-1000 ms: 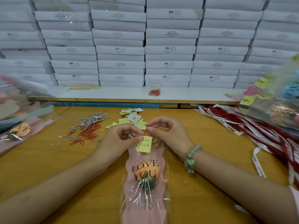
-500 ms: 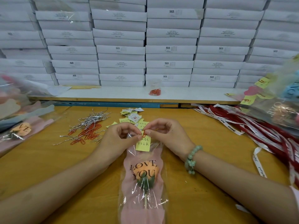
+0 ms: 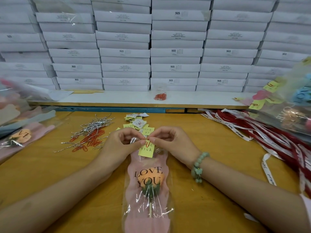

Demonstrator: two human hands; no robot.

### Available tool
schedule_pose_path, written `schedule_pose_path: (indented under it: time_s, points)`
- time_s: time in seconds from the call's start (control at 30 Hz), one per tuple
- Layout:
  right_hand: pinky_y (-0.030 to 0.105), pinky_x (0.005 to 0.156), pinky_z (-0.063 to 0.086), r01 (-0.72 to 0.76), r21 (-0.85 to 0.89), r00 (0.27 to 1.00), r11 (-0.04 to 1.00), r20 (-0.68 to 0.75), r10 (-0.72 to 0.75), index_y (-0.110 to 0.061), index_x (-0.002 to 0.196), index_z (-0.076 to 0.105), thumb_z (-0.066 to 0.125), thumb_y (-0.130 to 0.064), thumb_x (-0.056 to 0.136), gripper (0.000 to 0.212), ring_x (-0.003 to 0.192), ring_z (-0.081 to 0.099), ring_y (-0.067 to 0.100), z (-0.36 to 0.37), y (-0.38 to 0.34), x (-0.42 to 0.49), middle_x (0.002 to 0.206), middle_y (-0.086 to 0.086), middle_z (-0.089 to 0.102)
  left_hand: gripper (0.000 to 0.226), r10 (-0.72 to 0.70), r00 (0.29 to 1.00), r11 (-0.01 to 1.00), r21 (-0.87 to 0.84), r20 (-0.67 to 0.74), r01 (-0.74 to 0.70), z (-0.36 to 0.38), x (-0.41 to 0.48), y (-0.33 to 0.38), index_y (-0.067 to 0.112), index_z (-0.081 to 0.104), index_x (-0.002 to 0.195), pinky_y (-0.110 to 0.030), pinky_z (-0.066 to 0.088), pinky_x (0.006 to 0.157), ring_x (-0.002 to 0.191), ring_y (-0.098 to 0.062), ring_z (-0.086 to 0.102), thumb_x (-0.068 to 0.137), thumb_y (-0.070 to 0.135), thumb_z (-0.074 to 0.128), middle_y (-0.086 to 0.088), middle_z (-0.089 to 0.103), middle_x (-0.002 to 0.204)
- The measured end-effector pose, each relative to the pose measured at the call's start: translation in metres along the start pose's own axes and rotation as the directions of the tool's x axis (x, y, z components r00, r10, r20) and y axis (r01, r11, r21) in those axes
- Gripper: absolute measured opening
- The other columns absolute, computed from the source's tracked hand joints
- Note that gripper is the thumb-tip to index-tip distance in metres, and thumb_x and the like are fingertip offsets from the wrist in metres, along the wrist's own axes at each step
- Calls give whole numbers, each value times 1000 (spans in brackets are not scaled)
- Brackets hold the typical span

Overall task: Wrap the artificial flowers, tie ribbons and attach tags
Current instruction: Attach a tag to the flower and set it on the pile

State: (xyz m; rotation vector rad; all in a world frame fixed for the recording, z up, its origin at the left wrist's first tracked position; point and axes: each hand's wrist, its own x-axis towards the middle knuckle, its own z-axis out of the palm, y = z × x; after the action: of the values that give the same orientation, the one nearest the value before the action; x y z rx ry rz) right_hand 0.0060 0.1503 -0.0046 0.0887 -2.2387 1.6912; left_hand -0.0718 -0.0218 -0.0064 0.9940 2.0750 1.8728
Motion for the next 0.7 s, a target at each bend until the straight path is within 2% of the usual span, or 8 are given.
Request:
schedule_pose_path:
  time_s: [0.2,0.3,0.37,0.43,0.6,0.7]
  points:
    - [25,75,56,-1,-5,1000,1000,6,1,-11,91,72,70,-8,85,7,77,68,13,1,0,0,81,3,73,9,-7,1000,999,31,13,7,-1,1,-2,14,72,90,-17,52,68,78,-13,69,81,15,74,-2,74,83]
    - [25,73,55,3,9,1000,1000,-26,-2,-10,90,71,71,-7,85,6,75,67,14,0,0,1,80,5,72,18,-25,999,999,25,42,24,-1,1,-2,18,72,95,-25,55,74,84,-20,70,79,25,74,-7,73,86]
    - [23,72,54,2,12,999,1000,-35,-2,-10,89,71,71,-7,85,5,74,66,13,0,0,0,80,6,71,18,-33,998,999,25,45,32,0,1,-3,20,73,91,-22,54,69,84,-22,69,75,30,74,-6,73,85]
    - [22,72,54,-4,-3,1000,1000,-28,3,-10,89,71,71,-8,85,5,76,66,13,0,0,0,82,8,72,13,-27,999,999,24,42,27,0,2,-3,23,74,84,-18,52,64,79,-19,68,73,31,74,-4,72,82]
    - [21,64,55,-26,5,1000,1000,-7,26,-12,87,71,70,-9,86,3,75,68,17,1,-1,0,82,6,72,12,-5,999,1000,28,43,4,-2,2,-5,24,75,82,-18,53,69,76,-14,65,72,31,75,1,71,78]
    - [28,68,58,-30,1,999,1000,10,30,-13,87,70,70,-10,86,4,81,70,26,0,0,0,85,10,72,4,0,999,1000,31,40,-2,-2,1,-5,23,75,81,-17,52,69,77,-14,65,78,22,75,-1,71,79]
